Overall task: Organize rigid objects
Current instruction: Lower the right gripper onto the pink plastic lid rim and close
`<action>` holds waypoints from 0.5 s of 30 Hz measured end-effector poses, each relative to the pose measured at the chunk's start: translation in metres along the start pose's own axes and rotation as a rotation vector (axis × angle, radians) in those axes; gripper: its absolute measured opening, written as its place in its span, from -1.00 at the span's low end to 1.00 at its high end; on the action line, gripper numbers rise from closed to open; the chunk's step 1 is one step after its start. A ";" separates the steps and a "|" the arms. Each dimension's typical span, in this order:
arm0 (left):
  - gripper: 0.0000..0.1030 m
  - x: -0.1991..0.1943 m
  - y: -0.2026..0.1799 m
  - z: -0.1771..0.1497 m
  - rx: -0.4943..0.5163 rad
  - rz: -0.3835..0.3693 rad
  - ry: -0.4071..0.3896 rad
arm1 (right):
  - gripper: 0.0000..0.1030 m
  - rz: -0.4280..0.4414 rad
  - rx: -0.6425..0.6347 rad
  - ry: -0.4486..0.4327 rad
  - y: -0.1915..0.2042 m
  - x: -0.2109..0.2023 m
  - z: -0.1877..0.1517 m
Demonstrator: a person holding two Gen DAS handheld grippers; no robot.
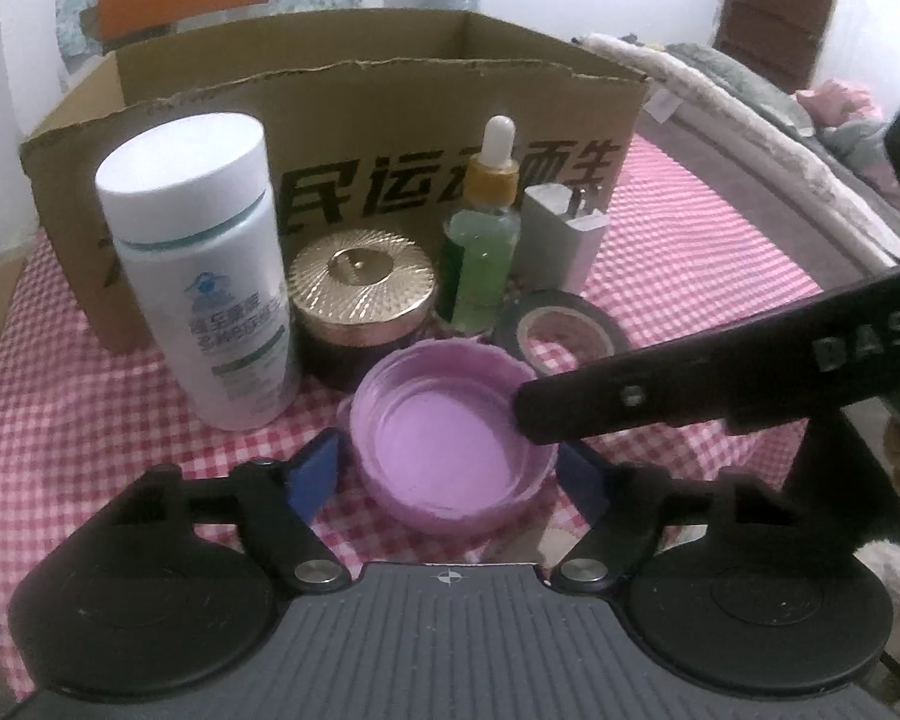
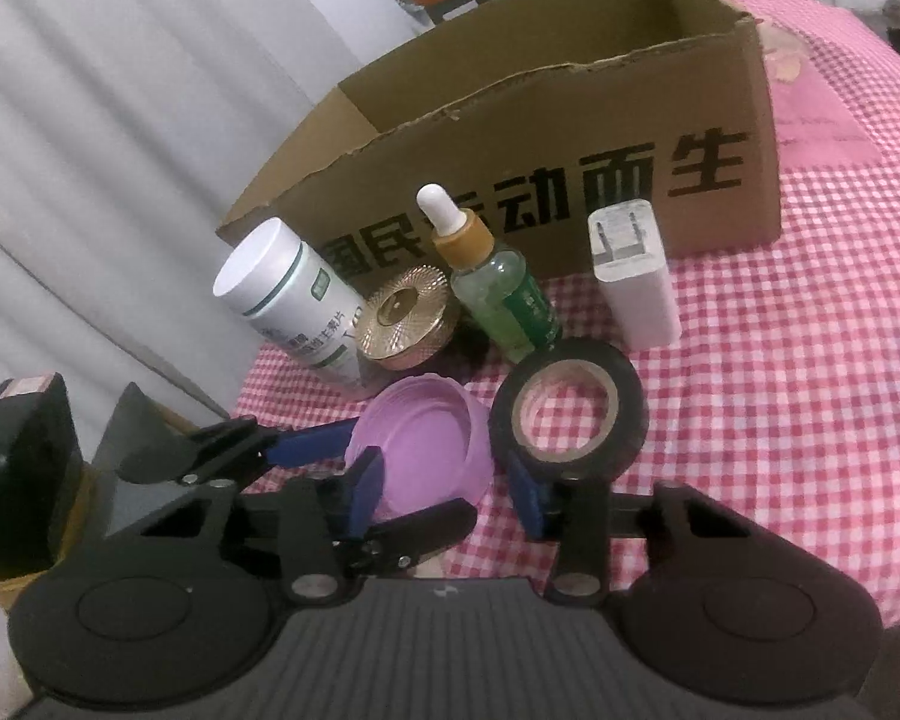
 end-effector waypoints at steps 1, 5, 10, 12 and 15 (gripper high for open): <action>0.43 0.001 -0.001 0.001 0.000 0.000 -0.003 | -0.20 -0.001 -0.005 0.003 0.001 0.001 0.001; 0.42 -0.003 -0.001 -0.002 -0.011 0.009 -0.013 | -0.35 -0.005 -0.007 0.036 0.004 0.009 0.002; 0.42 -0.018 0.004 -0.007 -0.023 0.029 -0.013 | -0.37 0.034 0.009 0.073 0.010 0.015 0.002; 0.42 -0.022 0.008 -0.009 -0.039 0.012 -0.002 | -0.37 0.041 -0.001 0.079 0.013 0.017 0.005; 0.45 -0.021 0.011 -0.011 -0.039 0.009 0.021 | -0.38 0.027 -0.023 0.080 0.016 0.019 0.008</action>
Point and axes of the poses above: each gripper's, at about its wrist camera, not at the fingertips, and x roughly the way its jaws point, y to its left, z to its top, the point moved 5 cm from there along x, roughly the way its jaws point, and after that the axes turned 4 degrees about -x, right-handed, at the moved point
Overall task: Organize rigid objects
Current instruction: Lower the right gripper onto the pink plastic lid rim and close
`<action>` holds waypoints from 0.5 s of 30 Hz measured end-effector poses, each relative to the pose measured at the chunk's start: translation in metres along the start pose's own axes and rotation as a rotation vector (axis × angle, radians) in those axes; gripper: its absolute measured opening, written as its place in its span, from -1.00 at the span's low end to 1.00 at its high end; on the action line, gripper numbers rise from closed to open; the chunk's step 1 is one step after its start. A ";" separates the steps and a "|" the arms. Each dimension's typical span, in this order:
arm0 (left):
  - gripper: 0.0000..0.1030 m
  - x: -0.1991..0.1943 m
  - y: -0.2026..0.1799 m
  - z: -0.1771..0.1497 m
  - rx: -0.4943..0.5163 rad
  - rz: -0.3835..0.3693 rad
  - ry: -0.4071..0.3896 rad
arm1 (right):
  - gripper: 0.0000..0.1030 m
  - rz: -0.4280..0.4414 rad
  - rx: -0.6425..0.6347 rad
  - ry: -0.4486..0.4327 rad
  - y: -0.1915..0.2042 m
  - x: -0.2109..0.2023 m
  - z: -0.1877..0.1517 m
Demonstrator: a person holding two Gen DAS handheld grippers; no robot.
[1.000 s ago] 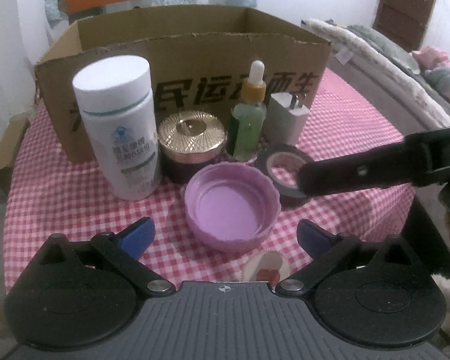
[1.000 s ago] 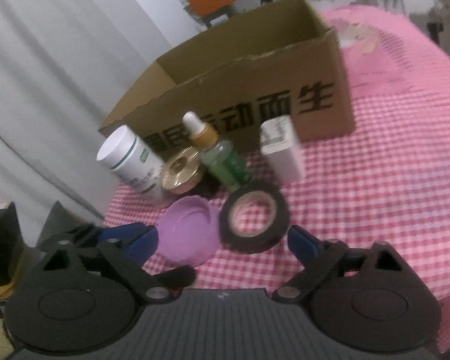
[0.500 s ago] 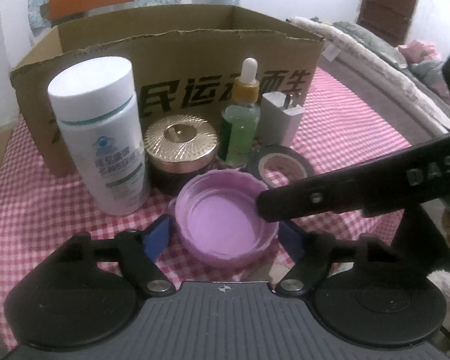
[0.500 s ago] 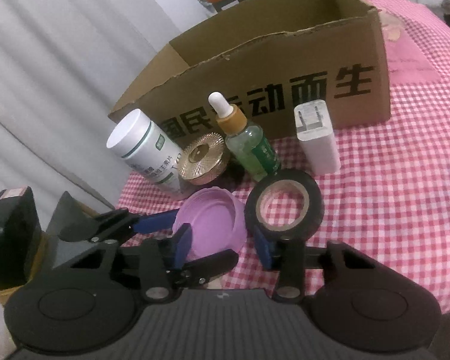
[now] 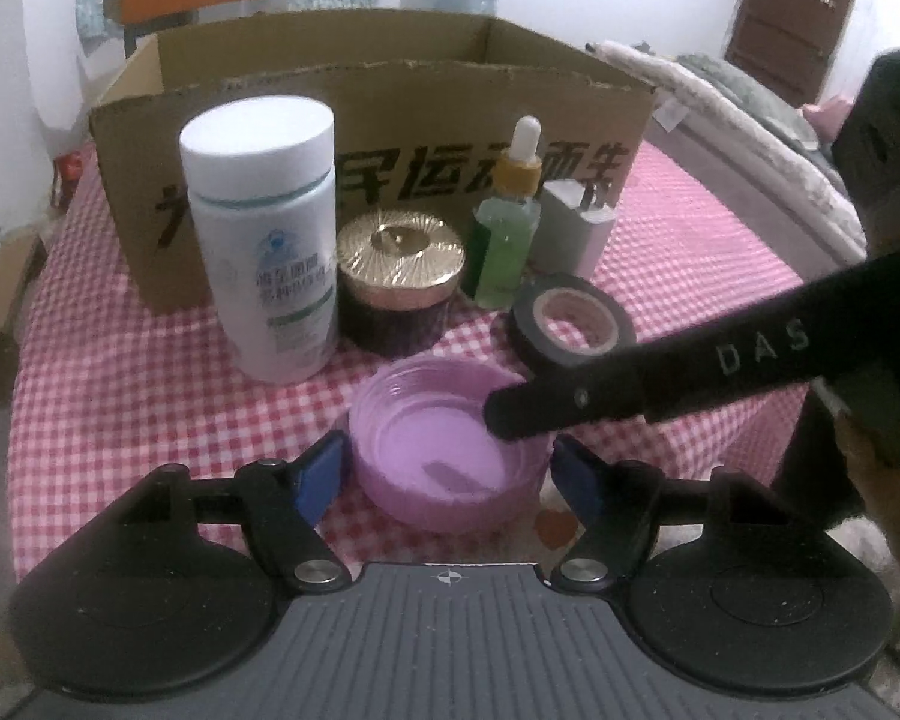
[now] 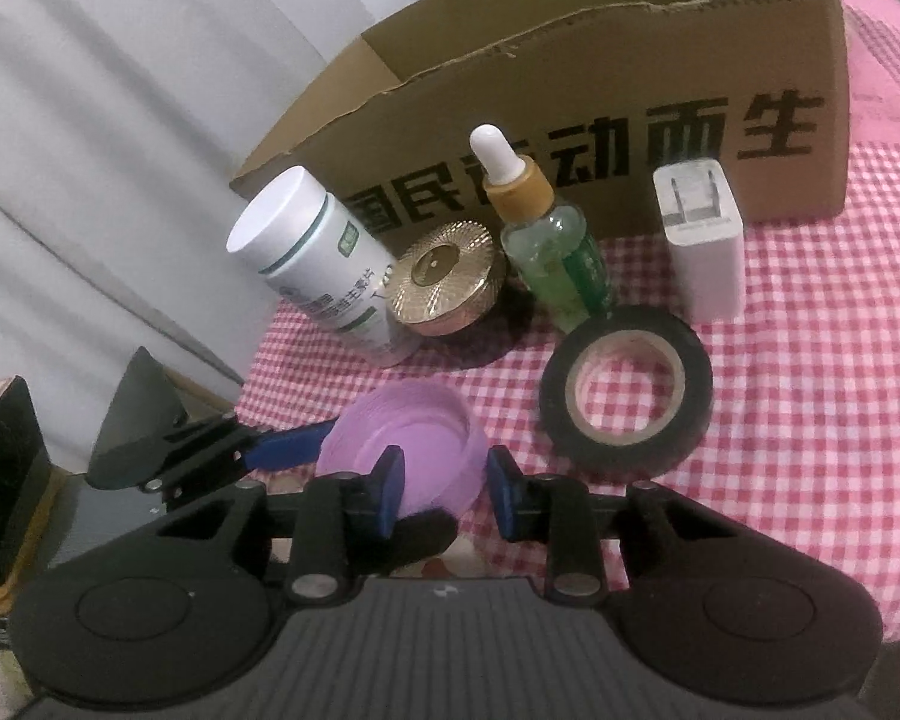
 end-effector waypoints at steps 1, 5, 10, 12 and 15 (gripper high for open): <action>0.46 0.001 0.000 0.000 0.004 0.003 0.004 | -0.38 -0.009 -0.008 0.003 0.000 0.002 0.001; 0.51 0.005 -0.002 -0.001 0.018 0.005 0.013 | -0.38 -0.032 -0.055 0.022 0.004 0.010 0.006; 0.53 0.013 -0.004 0.003 0.029 0.020 0.018 | -0.38 -0.037 -0.100 0.041 0.009 0.019 0.010; 0.51 0.018 -0.006 0.005 0.046 0.039 0.019 | -0.38 -0.036 -0.117 0.042 0.011 0.021 0.011; 0.47 0.022 -0.007 0.006 0.064 0.054 0.019 | -0.38 -0.040 -0.149 0.042 0.015 0.023 0.012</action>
Point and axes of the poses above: each gripper's, at about its wrist camera, not at the fingertips, and x roughly the way its jaws point, y to its left, z to its top, the point moved 5 cm from there along x, roughly the way its jaws point, and after that the axes turned 4 degrees about -x, right-handed, at the moved point
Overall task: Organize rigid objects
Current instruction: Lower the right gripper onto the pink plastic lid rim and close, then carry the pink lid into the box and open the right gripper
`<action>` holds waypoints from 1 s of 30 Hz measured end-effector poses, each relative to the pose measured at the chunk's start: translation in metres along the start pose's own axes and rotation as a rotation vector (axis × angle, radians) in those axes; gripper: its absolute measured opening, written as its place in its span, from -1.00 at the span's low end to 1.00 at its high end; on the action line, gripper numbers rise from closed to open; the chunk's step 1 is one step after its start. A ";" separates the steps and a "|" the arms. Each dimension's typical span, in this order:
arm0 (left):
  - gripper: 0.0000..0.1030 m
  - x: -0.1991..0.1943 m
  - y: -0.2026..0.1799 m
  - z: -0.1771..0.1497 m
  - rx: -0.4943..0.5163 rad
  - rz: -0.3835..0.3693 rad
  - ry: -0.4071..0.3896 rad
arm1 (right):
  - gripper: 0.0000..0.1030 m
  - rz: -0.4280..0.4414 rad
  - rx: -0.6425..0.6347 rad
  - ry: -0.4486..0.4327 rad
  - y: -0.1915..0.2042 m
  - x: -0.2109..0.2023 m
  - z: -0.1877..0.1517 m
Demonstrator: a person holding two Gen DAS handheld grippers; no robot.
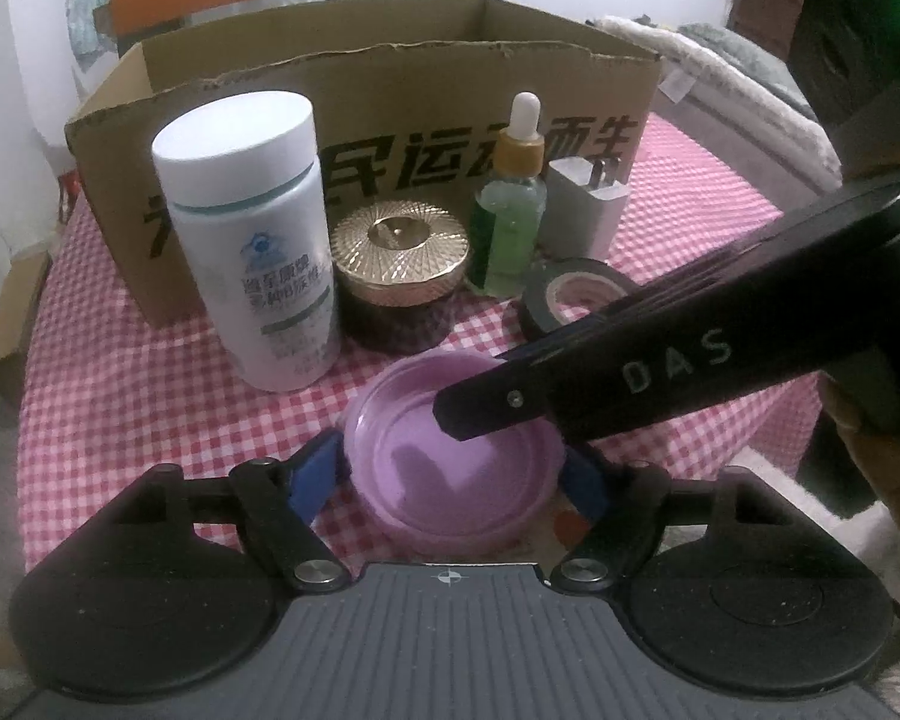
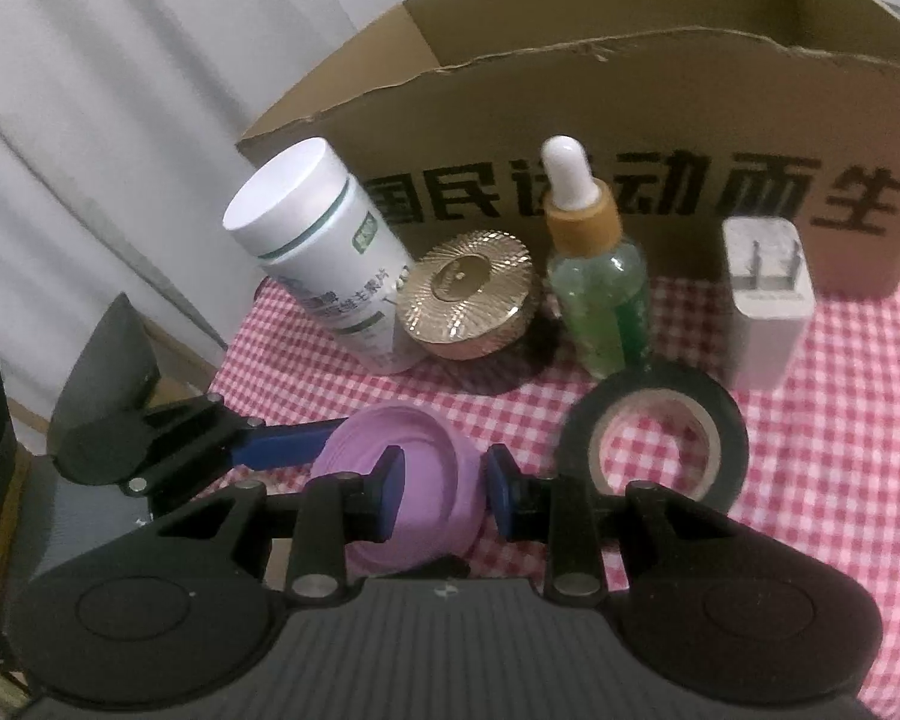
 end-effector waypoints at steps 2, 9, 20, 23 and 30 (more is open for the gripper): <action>0.46 0.003 0.001 0.002 0.004 0.004 -0.003 | -0.39 -0.005 -0.021 0.000 0.002 0.001 0.000; 0.43 -0.001 0.003 0.002 0.011 0.021 -0.012 | -0.61 -0.020 -0.041 -0.013 0.001 -0.001 -0.001; 0.43 -0.055 -0.011 0.020 0.085 0.104 -0.149 | -0.63 -0.014 -0.122 -0.140 0.025 -0.046 0.007; 0.43 -0.079 -0.014 0.036 0.124 0.135 -0.216 | -0.63 -0.015 -0.175 -0.203 0.038 -0.068 0.018; 0.43 -0.110 -0.011 0.089 0.187 0.169 -0.329 | -0.63 -0.007 -0.270 -0.299 0.052 -0.109 0.068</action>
Point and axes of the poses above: each gripper's, at about its wrist camera, not at the fingertips, and x roughly the way its jaws point, y to its left, z to its top, the point moved 5 cm from there along x, roughly the way its jaws point, and after that the axes turned 4 degrees about -x, right-handed, at the moved point
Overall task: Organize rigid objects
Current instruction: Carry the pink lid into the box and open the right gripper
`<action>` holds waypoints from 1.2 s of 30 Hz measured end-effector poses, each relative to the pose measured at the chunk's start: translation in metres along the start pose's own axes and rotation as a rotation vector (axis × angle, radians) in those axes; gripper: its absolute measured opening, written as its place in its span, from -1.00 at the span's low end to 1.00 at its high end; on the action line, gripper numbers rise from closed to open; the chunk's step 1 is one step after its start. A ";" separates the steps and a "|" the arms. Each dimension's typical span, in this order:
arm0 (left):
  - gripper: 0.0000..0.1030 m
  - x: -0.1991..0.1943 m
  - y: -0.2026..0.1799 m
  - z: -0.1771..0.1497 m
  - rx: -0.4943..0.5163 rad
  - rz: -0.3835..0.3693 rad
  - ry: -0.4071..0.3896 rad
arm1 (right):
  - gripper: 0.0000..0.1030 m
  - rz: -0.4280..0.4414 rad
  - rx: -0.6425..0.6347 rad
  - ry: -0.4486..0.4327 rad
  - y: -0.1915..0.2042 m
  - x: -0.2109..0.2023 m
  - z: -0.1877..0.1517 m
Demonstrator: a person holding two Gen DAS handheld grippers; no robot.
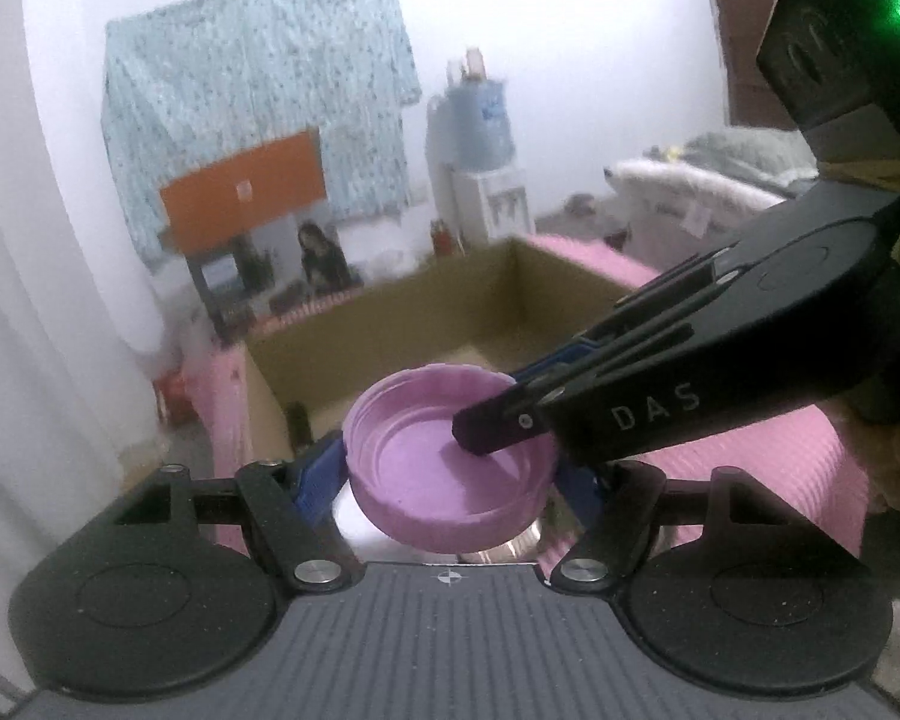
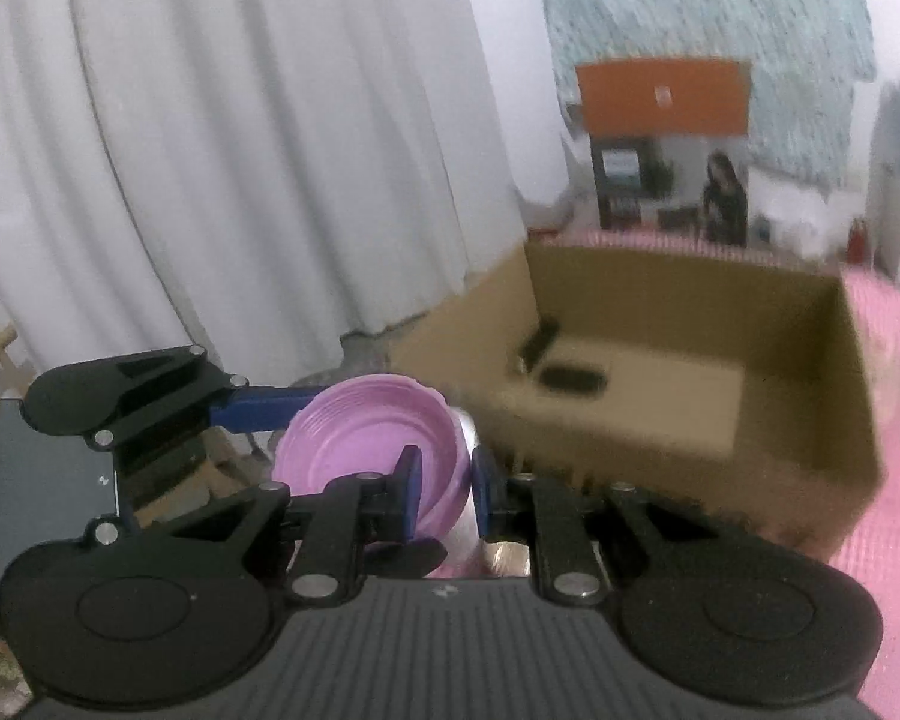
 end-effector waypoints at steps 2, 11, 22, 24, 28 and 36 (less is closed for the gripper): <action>0.43 0.007 0.006 0.015 -0.006 -0.012 -0.008 | -0.63 0.007 -0.006 -0.009 -0.006 -0.001 0.018; 0.43 0.082 0.039 0.065 -0.055 -0.082 0.131 | -0.63 0.007 0.017 0.104 -0.060 0.045 0.084; 0.43 0.220 0.069 0.052 -0.119 -0.121 0.458 | -0.63 0.045 0.233 0.380 -0.156 0.166 0.086; 0.43 0.240 0.078 0.046 -0.137 -0.119 0.503 | -0.63 0.043 0.262 0.421 -0.169 0.189 0.083; 0.43 0.264 0.085 0.039 -0.148 -0.099 0.559 | -0.62 0.044 0.304 0.474 -0.187 0.224 0.078; 0.46 0.296 0.087 0.032 -0.133 -0.068 0.596 | -0.59 0.025 0.356 0.492 -0.211 0.262 0.075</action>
Point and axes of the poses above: each gripper's, at about its wrist camera, not at the fingertips, and x roughly the way its jaws point, y to its left, z to its top, the point moved 5 cm from there along x, roughly the way its jaws point, and after that the axes turned 4 degrees about -x, right-handed, at the moved point
